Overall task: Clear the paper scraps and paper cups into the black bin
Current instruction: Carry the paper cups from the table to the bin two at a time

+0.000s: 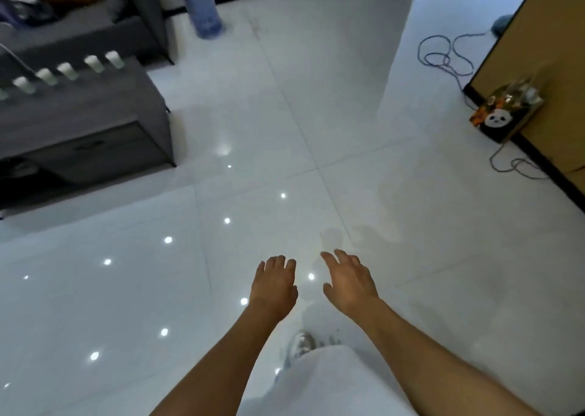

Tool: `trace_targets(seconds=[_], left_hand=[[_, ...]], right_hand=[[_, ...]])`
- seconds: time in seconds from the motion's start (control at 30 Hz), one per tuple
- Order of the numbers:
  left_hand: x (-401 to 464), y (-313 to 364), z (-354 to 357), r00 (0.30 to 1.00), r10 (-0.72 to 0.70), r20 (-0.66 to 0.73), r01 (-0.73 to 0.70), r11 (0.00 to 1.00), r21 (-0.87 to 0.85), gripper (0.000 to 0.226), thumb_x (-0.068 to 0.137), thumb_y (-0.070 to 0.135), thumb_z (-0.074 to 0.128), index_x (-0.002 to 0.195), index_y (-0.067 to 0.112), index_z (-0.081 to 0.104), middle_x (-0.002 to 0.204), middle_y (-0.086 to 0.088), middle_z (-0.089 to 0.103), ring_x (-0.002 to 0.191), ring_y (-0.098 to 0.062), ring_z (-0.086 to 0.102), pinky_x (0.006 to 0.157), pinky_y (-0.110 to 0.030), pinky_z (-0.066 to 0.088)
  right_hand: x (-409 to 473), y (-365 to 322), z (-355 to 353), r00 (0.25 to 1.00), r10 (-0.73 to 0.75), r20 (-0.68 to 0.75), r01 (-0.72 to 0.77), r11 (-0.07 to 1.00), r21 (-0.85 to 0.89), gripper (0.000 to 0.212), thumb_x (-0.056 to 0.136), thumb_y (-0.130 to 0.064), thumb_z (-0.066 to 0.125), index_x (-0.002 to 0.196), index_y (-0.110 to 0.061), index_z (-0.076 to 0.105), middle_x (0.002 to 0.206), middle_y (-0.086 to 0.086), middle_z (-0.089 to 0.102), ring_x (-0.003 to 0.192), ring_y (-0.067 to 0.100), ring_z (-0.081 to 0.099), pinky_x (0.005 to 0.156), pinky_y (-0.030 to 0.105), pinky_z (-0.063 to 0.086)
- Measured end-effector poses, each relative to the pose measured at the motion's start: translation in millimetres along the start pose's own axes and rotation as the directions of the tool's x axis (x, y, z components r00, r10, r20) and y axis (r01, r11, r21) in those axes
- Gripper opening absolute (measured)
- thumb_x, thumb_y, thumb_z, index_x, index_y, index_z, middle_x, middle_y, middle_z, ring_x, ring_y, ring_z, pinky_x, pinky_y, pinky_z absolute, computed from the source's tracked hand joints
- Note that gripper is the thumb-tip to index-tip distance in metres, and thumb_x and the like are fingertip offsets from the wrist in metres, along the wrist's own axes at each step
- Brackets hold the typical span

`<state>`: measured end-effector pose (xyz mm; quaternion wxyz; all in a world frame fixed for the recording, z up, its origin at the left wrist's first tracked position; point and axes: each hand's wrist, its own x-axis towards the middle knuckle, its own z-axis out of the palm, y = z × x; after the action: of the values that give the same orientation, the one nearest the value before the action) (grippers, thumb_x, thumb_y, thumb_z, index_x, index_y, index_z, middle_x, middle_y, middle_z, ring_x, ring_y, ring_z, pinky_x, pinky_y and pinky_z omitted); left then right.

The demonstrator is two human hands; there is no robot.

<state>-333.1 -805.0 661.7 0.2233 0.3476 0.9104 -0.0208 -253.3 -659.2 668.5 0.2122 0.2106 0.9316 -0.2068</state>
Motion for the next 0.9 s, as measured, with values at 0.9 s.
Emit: trace_targets(seconds=[0.9], left_hand=[[305.3,-331.5,-203.8,0.833,-0.550,-0.065,0.510,0.808,-0.294,0.047,0.095,0.028,0.045,0.140,0.015,0.037,0.135,-0.001,0.047,0.123,-0.019,0.043,0.108,-0.027,0.028]], right_hand=[[464.9,-260.0,-190.4,0.907,-0.381,0.179,0.414,0.886,-0.210,0.064,0.091,-0.021,0.050,0.149,-0.024,0.024,0.147,0.004,0.036,0.125,0.026,0.042,0.097,0.035,0.040]])
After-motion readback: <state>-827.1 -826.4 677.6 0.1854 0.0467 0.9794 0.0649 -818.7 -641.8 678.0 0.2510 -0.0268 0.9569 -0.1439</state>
